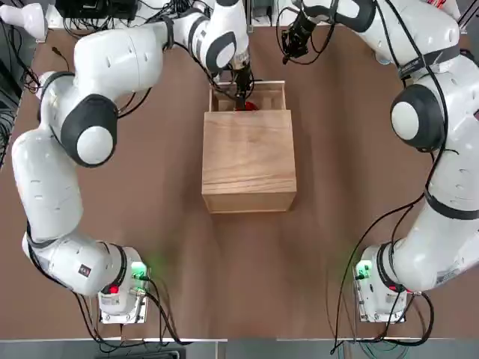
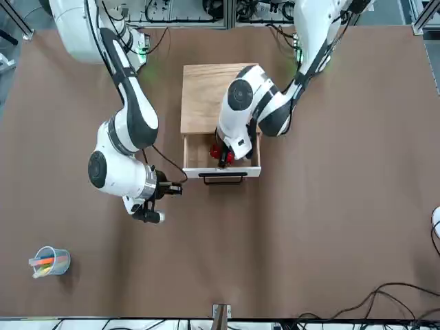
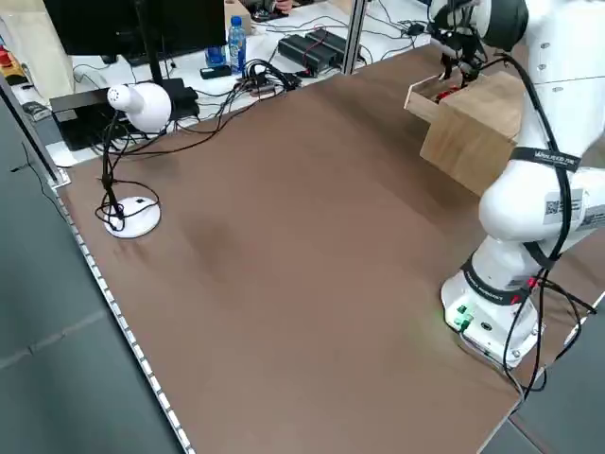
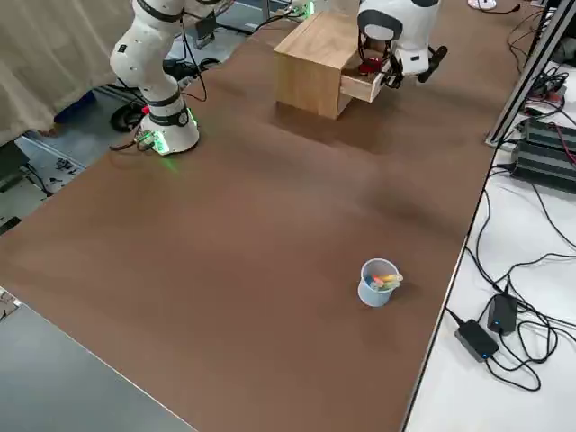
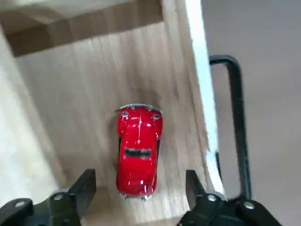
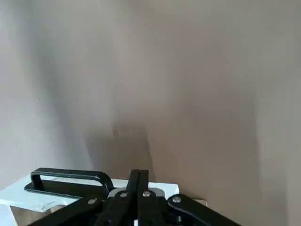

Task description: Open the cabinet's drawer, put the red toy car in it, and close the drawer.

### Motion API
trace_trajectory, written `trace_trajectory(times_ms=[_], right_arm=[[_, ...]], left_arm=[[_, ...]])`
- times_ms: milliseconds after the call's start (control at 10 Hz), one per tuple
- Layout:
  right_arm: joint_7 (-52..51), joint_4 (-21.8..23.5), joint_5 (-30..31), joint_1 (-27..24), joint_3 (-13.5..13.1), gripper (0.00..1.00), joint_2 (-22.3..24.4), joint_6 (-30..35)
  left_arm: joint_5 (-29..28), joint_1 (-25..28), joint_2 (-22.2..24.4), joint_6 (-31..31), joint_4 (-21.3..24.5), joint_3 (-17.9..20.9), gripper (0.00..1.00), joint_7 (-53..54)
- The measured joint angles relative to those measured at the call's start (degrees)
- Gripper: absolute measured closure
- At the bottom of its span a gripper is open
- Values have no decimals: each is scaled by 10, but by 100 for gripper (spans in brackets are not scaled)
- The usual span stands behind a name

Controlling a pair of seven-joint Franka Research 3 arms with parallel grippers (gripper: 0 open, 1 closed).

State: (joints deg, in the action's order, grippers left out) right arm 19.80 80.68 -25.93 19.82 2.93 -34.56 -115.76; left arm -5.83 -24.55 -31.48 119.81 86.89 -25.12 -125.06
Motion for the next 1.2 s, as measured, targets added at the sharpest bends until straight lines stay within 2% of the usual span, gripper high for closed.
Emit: trace_trajectory(times_ms=[300, 500, 800, 900, 1200], right_arm=[[0, 0, -3, 15, 1, 98, -8, 0], [0, 0, -28, 30, 1, 98, -14, 0], [1, 0, -52, 53, 1, 98, -24, -1], [1, 0, -56, 58, 1, 98, -28, -2], [1, 0, -64, 60, 0, 98, -34, -1]], left_arm=[[-5, 15, 68, -87, 1, 7, 12, 33], [-7, 71, 101, -109, 17, 9, 12, 120], [-6, 166, 167, -111, 61, 13, 12, 309], [1, 179, 185, -113, 70, 29, 11, 370], [60, 181, 234, -146, 82, 117, 10, 597]])
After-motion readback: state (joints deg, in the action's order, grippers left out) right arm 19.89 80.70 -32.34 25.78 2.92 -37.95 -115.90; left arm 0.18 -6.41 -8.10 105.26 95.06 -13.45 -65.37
